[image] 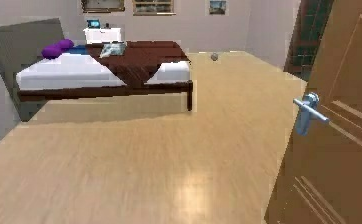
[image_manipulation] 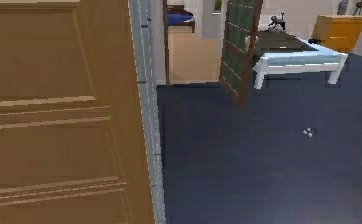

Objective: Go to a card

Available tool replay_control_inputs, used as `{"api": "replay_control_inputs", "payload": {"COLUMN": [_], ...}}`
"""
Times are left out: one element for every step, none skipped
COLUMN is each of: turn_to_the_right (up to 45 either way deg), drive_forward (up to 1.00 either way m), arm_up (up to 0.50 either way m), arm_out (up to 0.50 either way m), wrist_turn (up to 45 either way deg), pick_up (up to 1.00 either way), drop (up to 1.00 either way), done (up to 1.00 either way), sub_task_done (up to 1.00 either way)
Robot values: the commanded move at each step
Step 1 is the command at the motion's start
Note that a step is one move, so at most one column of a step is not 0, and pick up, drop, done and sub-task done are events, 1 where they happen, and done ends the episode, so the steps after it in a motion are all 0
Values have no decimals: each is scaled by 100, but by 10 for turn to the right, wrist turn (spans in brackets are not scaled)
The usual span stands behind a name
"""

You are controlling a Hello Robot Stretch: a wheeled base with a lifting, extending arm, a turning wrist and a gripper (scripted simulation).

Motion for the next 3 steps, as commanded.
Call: {"api": "replay_control_inputs", "payload": {"turn_to_the_right": [0, -120, 0], "drive_forward": [100, 0, 15], "arm_up": [0, 0, 0], "arm_out": [0, 0, 0], "wrist_turn": [0, 0, 0], "pick_up": [0, 0, 0], "drop": [0, 0, 0], "done": [0, 0, 0], "sub_task_done": [0, 0, 0]}}
